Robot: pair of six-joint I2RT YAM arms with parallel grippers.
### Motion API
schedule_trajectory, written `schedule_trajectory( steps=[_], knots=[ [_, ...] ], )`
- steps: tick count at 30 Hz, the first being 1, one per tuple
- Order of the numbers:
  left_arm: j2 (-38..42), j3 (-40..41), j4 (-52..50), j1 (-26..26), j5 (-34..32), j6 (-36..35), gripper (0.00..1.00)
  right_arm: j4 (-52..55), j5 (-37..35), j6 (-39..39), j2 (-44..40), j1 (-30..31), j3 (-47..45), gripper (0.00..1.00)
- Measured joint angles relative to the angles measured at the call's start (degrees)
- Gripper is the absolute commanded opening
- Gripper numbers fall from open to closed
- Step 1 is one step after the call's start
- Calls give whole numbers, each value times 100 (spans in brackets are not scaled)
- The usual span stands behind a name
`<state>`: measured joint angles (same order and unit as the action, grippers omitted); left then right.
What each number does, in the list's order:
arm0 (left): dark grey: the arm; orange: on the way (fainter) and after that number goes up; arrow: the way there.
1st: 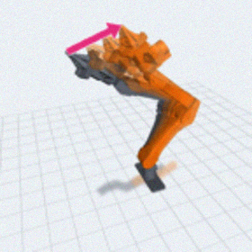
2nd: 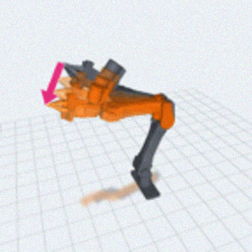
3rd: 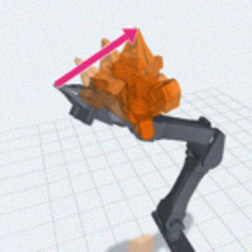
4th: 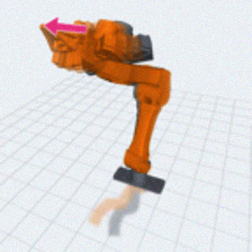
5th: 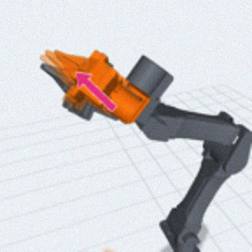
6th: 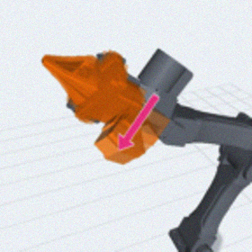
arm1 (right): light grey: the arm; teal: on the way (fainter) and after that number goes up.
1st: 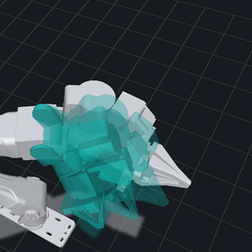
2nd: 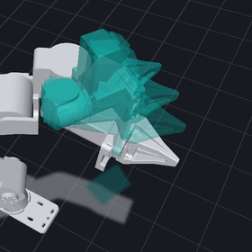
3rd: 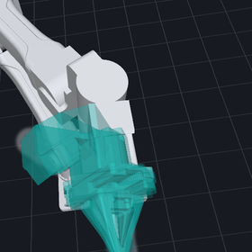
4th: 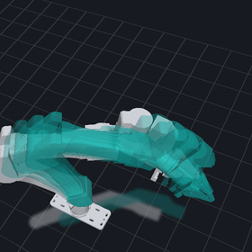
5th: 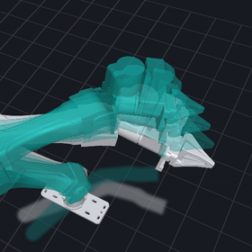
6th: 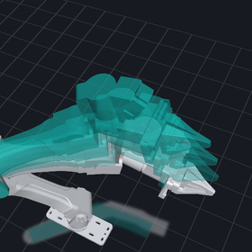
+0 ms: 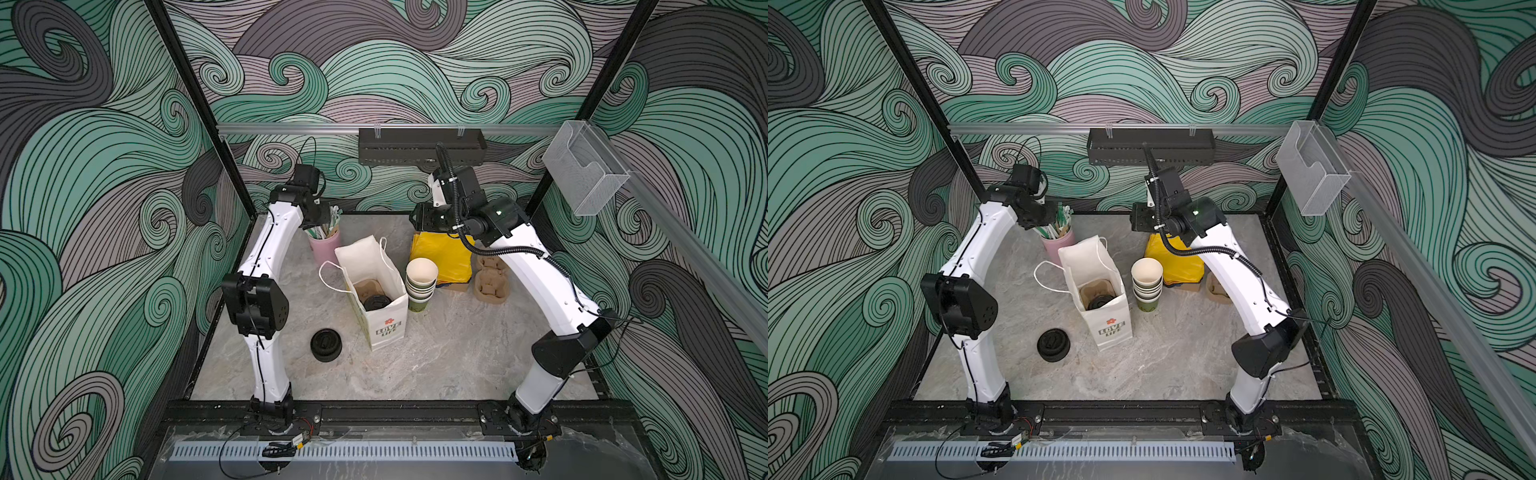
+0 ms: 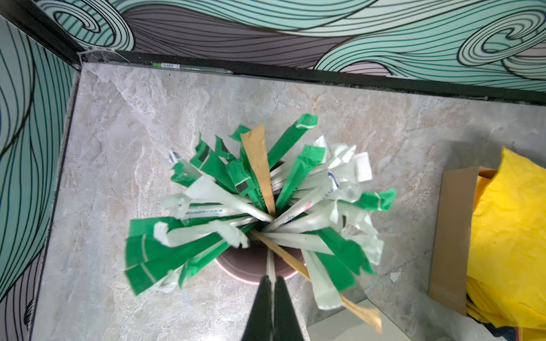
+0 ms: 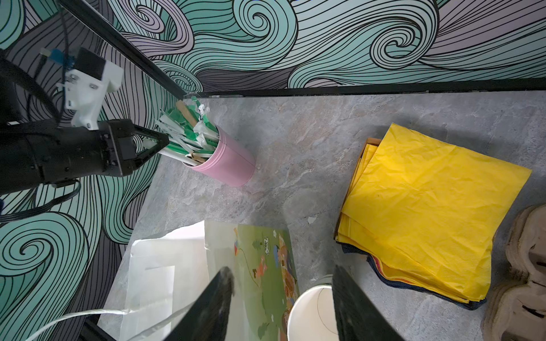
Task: Pack a coffee takeout order
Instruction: Pick up the straw from the storage cup.
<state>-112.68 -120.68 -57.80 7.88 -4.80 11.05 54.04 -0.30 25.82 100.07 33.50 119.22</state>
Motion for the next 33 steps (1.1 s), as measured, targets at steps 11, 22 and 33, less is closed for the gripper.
schedule_trajectory(
  steps=[11,22,33],
  knots=[
    [654,-188,-205,0,-109,-17,0,-2,35,37,0,0,-7,56],
    [1276,-448,-448,0,-256,-61,0,9,76,109,-4,0,-83,56],
    [1510,-741,-660,0,-162,-42,0,9,83,166,-52,0,-186,56]
  ],
)
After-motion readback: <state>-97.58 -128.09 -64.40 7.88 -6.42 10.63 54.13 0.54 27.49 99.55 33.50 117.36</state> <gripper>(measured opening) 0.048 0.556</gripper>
